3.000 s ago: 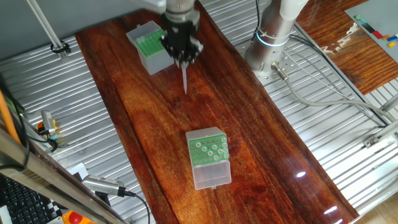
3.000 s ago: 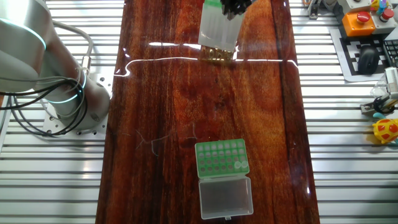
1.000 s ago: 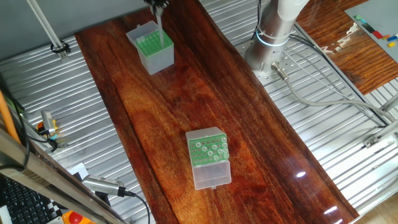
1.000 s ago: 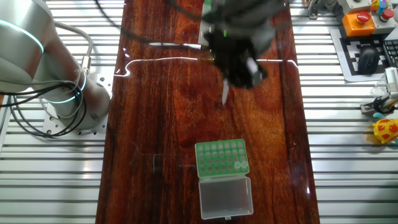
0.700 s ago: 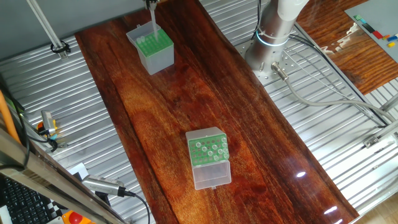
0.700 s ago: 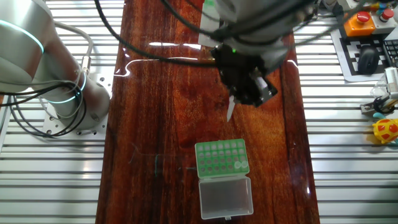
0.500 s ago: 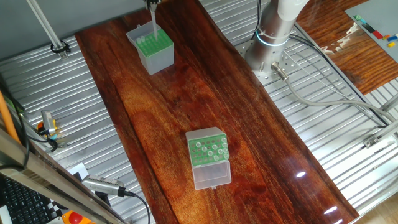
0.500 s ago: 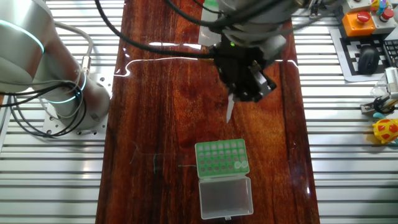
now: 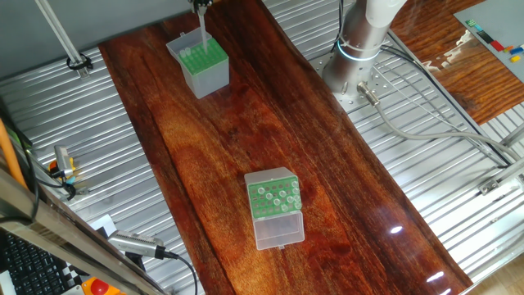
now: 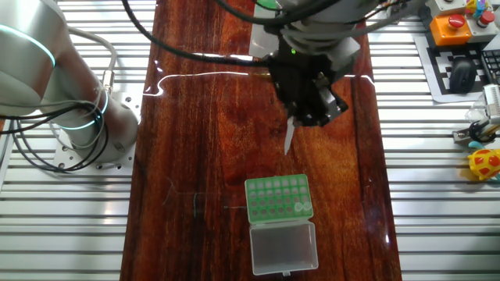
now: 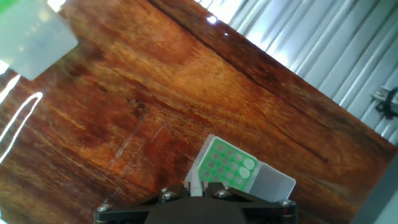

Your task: Transfer all large pipette tips from one holder to another

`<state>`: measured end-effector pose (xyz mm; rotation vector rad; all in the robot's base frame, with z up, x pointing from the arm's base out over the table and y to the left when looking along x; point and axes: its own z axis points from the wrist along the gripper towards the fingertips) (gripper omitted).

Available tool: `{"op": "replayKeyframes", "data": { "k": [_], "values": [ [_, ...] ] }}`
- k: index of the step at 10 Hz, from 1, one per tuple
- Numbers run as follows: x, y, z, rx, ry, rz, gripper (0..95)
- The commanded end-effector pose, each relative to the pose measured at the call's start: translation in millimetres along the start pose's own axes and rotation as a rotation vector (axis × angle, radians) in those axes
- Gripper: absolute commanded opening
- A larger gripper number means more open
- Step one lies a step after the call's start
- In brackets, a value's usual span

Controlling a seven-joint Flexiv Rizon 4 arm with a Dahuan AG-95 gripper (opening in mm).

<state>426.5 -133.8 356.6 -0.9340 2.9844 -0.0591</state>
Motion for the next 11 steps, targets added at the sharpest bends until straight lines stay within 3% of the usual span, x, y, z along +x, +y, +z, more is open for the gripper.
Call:
{"op": "replayKeyframes", "data": {
  "k": [1,3,6,8,11],
  "values": [
    [9.8,-17.3,4.1,0.002,-0.008,-0.045,0.0],
    [17.8,-33.6,11.0,0.0,-0.011,-0.081,0.0],
    [18.6,-33.2,11.9,-0.028,-0.027,-0.015,0.0],
    [18.6,-33.2,11.9,0.012,0.002,0.015,0.0],
    [24.3,-49.2,24.9,0.028,-0.006,-0.01,0.0]
  ]
}}
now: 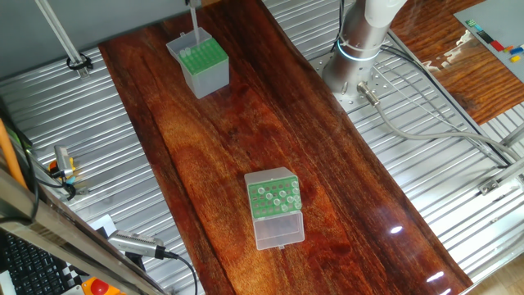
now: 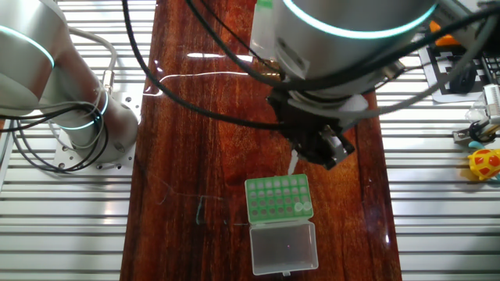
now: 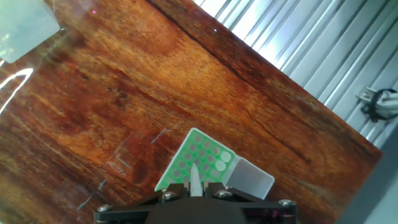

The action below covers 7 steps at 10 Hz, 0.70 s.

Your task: Transfer all large pipette tips from one holder to another

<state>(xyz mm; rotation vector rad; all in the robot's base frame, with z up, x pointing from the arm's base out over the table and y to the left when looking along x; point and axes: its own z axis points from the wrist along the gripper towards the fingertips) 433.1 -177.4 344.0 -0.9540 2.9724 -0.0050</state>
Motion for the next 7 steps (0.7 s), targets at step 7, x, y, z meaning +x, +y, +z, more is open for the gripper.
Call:
{"op": "replayKeyframes", "data": {
  "k": [7],
  "values": [
    [3.1,-19.0,38.0,0.055,-0.003,0.0,0.0]
  ]
}}
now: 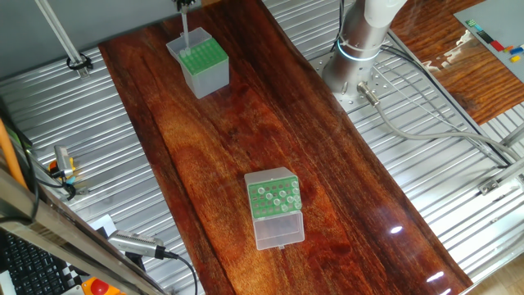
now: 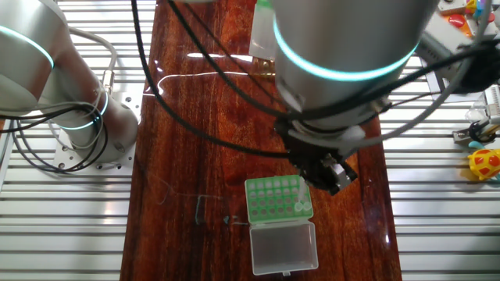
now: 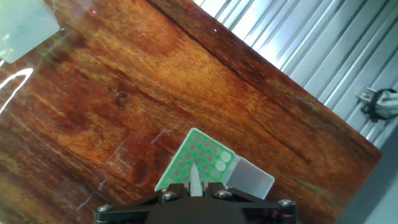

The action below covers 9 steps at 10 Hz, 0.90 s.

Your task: Transfer all large pipette tips from one holder to another

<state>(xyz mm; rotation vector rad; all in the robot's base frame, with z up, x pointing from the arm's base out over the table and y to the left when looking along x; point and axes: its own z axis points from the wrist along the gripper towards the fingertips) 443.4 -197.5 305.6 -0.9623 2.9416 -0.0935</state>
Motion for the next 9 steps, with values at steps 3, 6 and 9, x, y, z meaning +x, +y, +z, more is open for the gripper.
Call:
{"op": "replayKeyframes", "data": {
  "k": [3,6,9],
  "values": [
    [2.0,11.2,-2.0,-0.004,0.006,0.013,0.0],
    [8.5,14.7,0.7,-0.003,0.005,0.011,0.0],
    [18.7,20.5,5.2,-0.001,0.002,0.016,0.0]
  ]
}}
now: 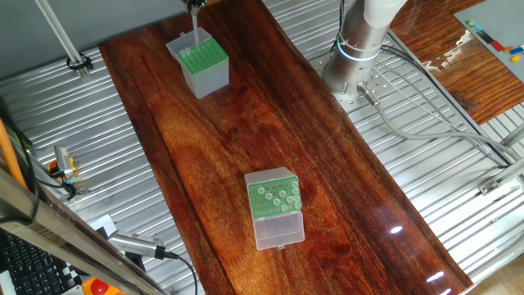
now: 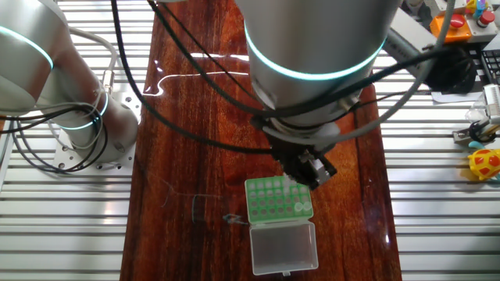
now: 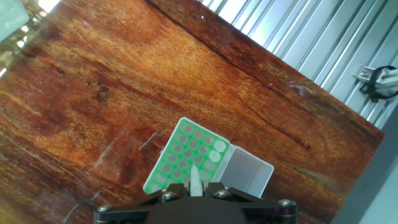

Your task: Transfer all large pipette tips from one holder to another

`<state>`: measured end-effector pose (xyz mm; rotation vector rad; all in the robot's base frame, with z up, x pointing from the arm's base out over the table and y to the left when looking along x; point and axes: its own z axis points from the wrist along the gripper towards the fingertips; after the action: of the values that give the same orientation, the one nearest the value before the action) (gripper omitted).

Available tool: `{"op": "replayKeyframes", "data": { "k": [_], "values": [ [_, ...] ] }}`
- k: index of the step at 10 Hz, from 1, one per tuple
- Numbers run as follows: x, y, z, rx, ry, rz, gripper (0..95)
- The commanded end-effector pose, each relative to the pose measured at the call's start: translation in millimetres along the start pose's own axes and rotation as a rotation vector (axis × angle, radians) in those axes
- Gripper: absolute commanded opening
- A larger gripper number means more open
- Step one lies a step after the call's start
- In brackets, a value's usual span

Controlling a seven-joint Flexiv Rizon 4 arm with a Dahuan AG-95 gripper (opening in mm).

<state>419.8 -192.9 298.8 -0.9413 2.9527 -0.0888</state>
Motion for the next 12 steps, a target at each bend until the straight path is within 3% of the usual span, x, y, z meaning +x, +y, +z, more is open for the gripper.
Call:
{"op": "replayKeyframes", "data": {
  "k": [1,12],
  "values": [
    [4.5,3.1,1.3,0.003,-0.001,0.001,0.0],
    [23.7,4.2,8.7,-0.009,-0.015,0.013,0.0]
  ]
}}
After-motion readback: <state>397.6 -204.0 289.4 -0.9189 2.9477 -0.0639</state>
